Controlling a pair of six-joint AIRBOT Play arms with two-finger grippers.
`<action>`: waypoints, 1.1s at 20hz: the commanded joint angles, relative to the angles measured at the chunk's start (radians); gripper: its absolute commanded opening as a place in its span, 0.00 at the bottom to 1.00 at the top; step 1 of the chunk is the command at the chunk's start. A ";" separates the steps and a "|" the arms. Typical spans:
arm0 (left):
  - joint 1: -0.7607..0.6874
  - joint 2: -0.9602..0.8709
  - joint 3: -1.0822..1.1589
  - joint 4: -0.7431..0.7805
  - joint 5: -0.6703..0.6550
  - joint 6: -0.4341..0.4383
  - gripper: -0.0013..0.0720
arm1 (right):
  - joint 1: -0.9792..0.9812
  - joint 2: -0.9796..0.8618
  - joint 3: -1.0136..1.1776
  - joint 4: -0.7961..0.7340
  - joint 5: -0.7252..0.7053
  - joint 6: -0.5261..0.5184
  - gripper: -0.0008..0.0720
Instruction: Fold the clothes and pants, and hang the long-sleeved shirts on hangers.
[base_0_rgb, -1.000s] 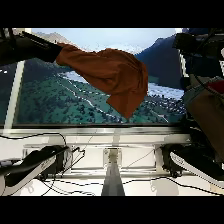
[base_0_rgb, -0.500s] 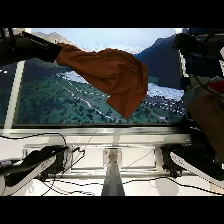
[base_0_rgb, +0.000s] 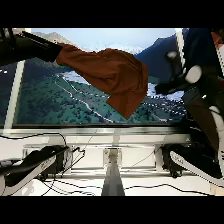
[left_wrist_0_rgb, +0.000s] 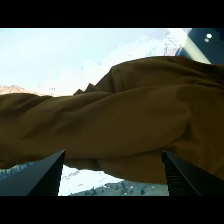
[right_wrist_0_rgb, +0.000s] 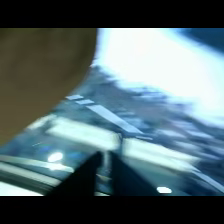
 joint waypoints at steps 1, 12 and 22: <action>0.001 0.000 0.000 -0.003 0.000 0.000 0.97 | -0.016 -0.008 -0.239 0.210 -0.359 0.062 0.61; 0.012 -0.104 -0.001 -0.002 0.044 -0.004 0.95 | -0.018 -0.282 -0.148 0.291 -0.537 0.181 0.59; 0.071 -0.118 -0.001 -0.002 0.235 -0.309 0.56 | -0.017 -0.158 -0.018 0.168 -0.377 0.055 0.03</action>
